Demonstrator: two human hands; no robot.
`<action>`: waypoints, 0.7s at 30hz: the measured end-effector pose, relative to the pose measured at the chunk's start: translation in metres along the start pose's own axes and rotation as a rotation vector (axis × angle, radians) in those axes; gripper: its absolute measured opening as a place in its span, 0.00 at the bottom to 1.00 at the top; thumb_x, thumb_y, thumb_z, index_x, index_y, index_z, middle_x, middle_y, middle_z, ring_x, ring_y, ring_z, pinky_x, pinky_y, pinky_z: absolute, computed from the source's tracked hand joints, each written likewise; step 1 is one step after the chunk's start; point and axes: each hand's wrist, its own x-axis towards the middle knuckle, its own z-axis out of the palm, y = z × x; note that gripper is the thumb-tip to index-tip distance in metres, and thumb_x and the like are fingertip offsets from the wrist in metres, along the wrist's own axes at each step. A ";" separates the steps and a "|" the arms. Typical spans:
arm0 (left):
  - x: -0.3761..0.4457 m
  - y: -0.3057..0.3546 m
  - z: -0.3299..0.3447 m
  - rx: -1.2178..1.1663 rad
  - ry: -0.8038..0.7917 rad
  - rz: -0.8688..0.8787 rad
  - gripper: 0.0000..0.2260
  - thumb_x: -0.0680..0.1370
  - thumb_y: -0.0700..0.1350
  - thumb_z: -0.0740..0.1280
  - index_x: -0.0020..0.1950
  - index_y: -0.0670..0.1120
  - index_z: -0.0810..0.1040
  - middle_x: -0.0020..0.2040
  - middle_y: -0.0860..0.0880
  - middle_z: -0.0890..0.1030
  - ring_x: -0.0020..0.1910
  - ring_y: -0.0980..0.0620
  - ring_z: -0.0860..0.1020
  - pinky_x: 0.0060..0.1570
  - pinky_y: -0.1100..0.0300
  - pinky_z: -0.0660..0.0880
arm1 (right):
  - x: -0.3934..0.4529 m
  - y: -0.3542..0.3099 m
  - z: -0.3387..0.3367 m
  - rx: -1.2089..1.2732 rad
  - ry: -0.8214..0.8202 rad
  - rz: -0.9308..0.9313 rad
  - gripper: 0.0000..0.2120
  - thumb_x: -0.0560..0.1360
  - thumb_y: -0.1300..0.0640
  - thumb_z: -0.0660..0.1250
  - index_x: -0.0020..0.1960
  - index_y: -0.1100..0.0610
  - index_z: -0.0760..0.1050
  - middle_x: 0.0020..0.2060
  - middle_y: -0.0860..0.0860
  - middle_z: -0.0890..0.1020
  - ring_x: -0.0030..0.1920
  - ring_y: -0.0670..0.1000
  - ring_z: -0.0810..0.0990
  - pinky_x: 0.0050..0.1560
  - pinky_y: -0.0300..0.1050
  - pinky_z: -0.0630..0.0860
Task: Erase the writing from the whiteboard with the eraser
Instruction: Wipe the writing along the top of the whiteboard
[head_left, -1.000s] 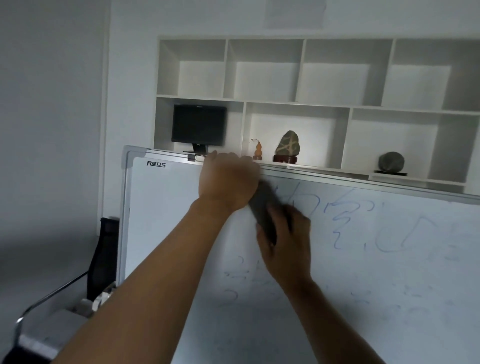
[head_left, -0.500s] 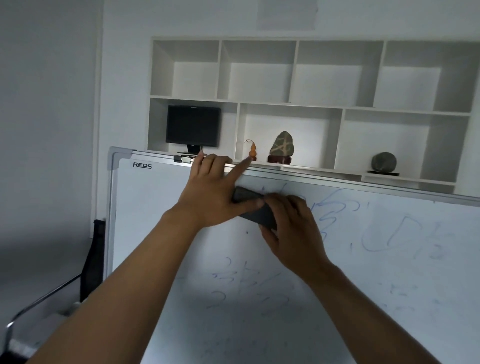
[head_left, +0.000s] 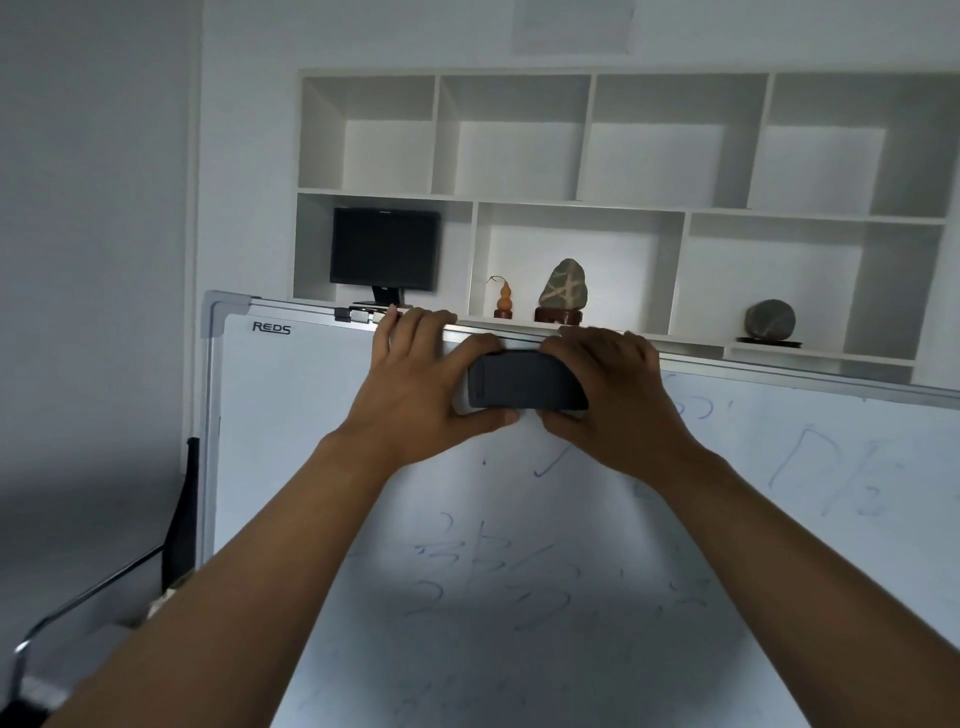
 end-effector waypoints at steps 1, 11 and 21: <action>-0.001 0.000 0.001 -0.004 0.019 0.003 0.29 0.70 0.72 0.59 0.64 0.56 0.75 0.62 0.44 0.74 0.66 0.42 0.69 0.69 0.41 0.57 | -0.001 -0.001 0.001 -0.003 -0.008 0.009 0.27 0.68 0.42 0.67 0.64 0.48 0.68 0.64 0.52 0.76 0.62 0.58 0.75 0.64 0.60 0.66; -0.008 -0.012 0.003 -0.060 -0.046 0.030 0.28 0.67 0.73 0.61 0.60 0.59 0.76 0.68 0.45 0.69 0.70 0.44 0.63 0.62 0.43 0.59 | -0.005 0.003 0.001 -0.056 -0.117 -0.030 0.28 0.65 0.35 0.67 0.60 0.46 0.74 0.66 0.54 0.73 0.65 0.60 0.70 0.65 0.59 0.62; -0.007 -0.011 0.004 -0.099 -0.046 0.003 0.28 0.66 0.72 0.63 0.61 0.59 0.76 0.69 0.47 0.68 0.71 0.45 0.63 0.60 0.46 0.59 | -0.006 -0.001 0.007 -0.065 -0.024 -0.011 0.27 0.64 0.38 0.70 0.59 0.50 0.77 0.65 0.56 0.74 0.63 0.61 0.72 0.65 0.57 0.63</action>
